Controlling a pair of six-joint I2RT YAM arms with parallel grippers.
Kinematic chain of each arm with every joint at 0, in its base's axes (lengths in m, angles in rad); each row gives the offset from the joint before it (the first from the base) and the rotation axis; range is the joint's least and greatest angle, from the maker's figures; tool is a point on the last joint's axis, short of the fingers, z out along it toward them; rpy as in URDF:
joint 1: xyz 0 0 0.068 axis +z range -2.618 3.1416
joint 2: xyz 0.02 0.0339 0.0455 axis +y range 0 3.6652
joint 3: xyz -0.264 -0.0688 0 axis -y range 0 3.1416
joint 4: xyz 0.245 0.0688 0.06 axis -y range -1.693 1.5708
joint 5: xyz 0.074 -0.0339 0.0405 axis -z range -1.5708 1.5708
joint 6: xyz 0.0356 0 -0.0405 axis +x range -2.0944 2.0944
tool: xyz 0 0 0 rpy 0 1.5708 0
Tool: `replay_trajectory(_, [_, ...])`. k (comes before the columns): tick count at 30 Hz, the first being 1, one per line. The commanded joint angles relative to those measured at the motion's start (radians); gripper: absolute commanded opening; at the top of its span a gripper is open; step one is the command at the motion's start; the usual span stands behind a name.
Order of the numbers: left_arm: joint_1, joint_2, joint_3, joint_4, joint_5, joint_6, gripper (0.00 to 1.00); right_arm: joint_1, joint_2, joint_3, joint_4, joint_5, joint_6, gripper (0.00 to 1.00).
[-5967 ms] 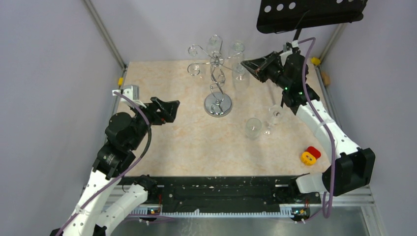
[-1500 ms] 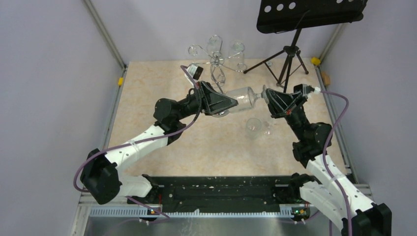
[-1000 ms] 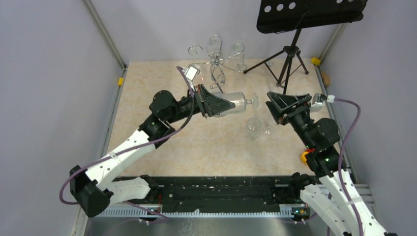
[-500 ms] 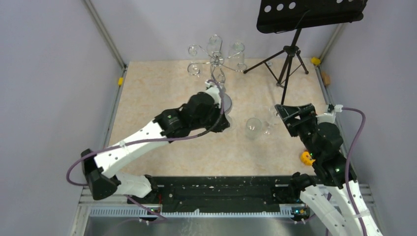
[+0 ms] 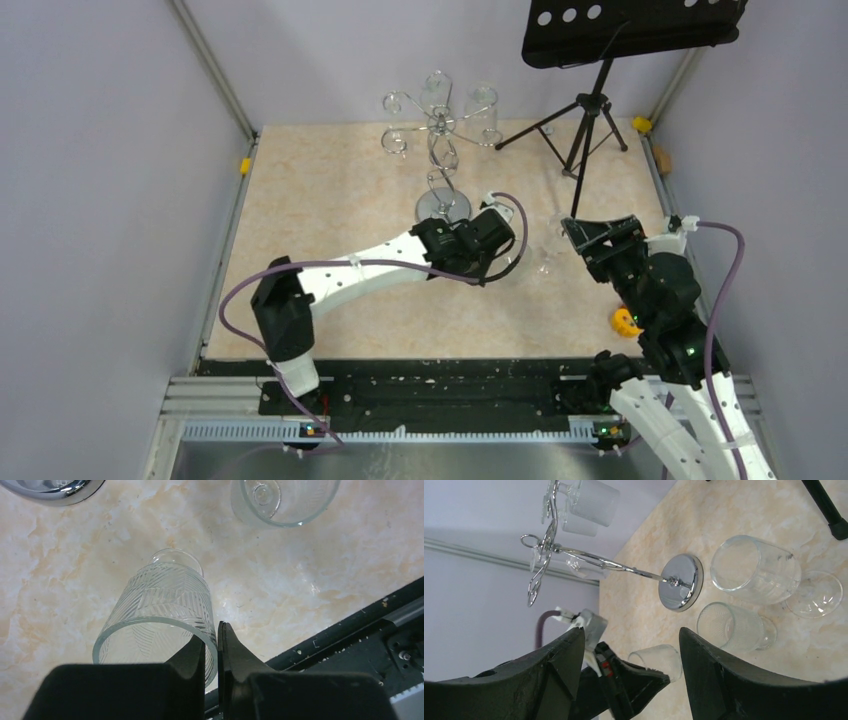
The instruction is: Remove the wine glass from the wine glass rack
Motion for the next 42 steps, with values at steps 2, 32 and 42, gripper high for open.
replay_trajectory(2, [0.003, 0.101, 0.139, -0.058, -0.067, 0.022, 0.0, 0.002, -0.014, 0.019, -0.002, -0.004, -0.014, 0.69])
replay_trajectory(32, [0.027, 0.243, 0.137, 0.004, 0.054, 0.053, 0.07, 0.002, -0.047, 0.064, -0.055, 0.007, -0.032, 0.67])
replay_trajectory(42, [0.028, 0.145, 0.168, 0.009, 0.008, 0.055, 0.58, 0.002, -0.044, 0.055, -0.04, -0.004, -0.033, 0.67])
